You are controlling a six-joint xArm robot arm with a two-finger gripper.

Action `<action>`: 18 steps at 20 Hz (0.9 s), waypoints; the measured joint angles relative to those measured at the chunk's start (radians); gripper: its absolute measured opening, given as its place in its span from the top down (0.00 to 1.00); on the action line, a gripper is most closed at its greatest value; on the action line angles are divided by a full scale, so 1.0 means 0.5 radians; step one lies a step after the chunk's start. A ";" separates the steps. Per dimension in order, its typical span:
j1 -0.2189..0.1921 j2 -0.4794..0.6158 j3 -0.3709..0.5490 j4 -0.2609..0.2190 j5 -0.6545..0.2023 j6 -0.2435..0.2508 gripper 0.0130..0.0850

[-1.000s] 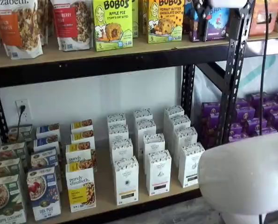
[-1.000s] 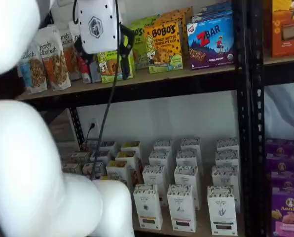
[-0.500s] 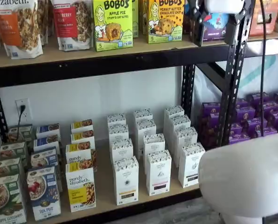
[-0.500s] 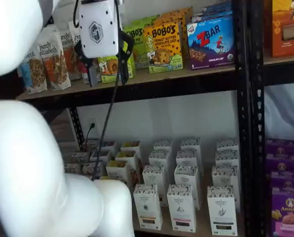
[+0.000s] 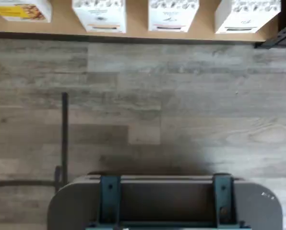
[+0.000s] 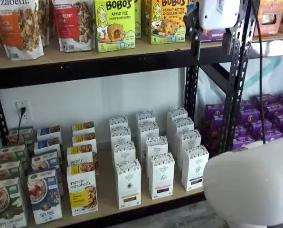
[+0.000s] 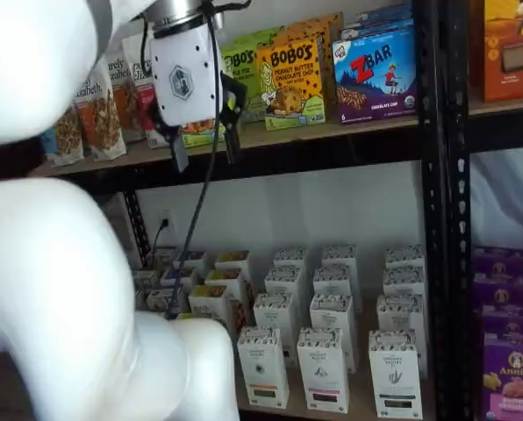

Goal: Pick up the white box with a yellow strip in the middle, on the bottom shelf, the fourth box from the left

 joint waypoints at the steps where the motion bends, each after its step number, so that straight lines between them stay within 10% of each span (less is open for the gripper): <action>1: 0.008 -0.003 0.027 -0.014 -0.042 0.006 0.00; 18: 0.168 0.081 0.443 -0.054 -0.522 0.176 0.00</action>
